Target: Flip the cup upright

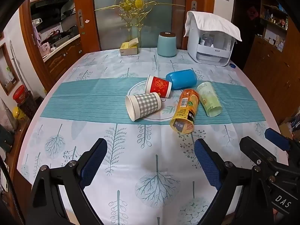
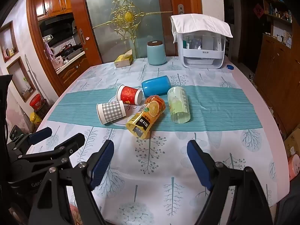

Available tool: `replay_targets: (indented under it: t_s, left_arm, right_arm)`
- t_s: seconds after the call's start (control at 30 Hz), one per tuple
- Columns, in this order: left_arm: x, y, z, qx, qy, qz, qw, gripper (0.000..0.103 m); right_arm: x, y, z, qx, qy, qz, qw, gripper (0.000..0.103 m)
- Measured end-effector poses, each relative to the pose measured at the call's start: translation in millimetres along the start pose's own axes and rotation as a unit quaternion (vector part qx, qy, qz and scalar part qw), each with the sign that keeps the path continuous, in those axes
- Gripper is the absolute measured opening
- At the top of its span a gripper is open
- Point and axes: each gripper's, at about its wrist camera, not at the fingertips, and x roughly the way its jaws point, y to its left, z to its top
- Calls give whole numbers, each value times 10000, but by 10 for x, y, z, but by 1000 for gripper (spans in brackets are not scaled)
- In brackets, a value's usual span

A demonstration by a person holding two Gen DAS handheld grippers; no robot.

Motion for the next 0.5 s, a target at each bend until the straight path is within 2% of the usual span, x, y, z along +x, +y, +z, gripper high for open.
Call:
replay_targets:
  t_s: [0.5]
  left_arm:
    - [22, -15, -18, 147, -138, 37, 9998, 93]
  right_arm:
    - [-7, -1, 4, 11, 6, -2, 10000, 81]
